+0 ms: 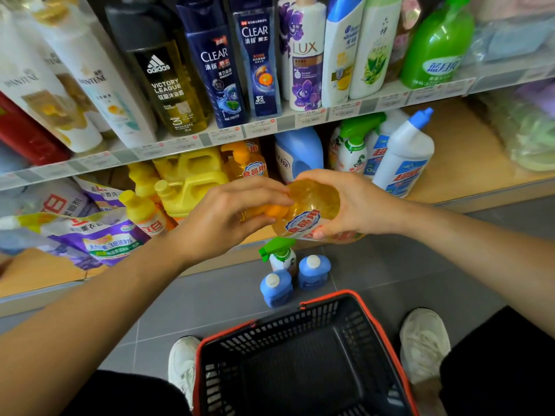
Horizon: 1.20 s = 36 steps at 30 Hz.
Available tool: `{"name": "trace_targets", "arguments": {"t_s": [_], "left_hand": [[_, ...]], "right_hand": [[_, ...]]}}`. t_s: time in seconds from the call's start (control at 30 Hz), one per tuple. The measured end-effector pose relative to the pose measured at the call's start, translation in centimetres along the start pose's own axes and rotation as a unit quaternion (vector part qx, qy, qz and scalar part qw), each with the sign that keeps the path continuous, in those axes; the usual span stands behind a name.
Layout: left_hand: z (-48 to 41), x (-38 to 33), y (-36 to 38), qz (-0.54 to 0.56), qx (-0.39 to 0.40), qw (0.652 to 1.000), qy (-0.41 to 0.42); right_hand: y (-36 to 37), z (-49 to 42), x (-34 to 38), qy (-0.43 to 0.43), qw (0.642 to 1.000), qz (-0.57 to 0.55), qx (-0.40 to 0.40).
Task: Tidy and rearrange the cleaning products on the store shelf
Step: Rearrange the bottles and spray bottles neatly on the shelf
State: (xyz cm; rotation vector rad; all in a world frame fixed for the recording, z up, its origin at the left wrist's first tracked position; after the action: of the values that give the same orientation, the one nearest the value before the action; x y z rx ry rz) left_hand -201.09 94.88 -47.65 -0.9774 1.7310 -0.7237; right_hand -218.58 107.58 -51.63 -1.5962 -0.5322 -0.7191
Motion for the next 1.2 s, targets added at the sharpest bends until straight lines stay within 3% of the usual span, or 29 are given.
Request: {"name": "trace_targets", "arguments": {"t_s": [0.13, 0.37, 0.6, 0.8, 1.0, 1.2], "left_hand": [[-0.1, 1.0, -0.2, 0.107, -0.046, 0.988, -0.103], [-0.1, 2.0, 0.4, 0.318, -0.128, 0.911, -0.228], [-0.6, 1.6, 0.4, 0.355, -0.15, 0.895, -0.226], [-1.1, 1.4, 1.3, 0.487, -0.159, 0.823, -0.246], [-1.0, 1.0, 1.2, 0.514, -0.139, 0.804, -0.265], [0.4, 1.8, 2.1, 0.469, -0.138, 0.807, -0.331]], "right_hand": [[-0.1, -0.3, 0.1, 0.006, 0.998, -0.056, 0.006], [0.0, -0.1, -0.4, 0.046, 0.984, -0.173, 0.004], [0.1, 0.2, -0.1, 0.063, 0.946, -0.319, 0.015], [0.6, 0.3, 0.7, 0.064, 0.911, -0.405, 0.05], [0.9, 0.6, 0.8, 0.078, 0.89, -0.445, 0.063], [0.9, 0.2, 0.6, 0.098, 0.903, -0.418, -0.021]]}}
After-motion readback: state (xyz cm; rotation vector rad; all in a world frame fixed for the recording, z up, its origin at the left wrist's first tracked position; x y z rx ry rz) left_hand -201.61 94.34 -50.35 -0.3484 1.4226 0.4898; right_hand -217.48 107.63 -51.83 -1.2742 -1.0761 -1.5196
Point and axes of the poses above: each hand's wrist, its own z-axis away from the middle knuckle, its own y-axis out of the palm, x = y × z, the point moved 4 cm from there along -z, towards the middle knuckle, and after that the axes turned 2 degrees about -y, right-handed, at the moved point
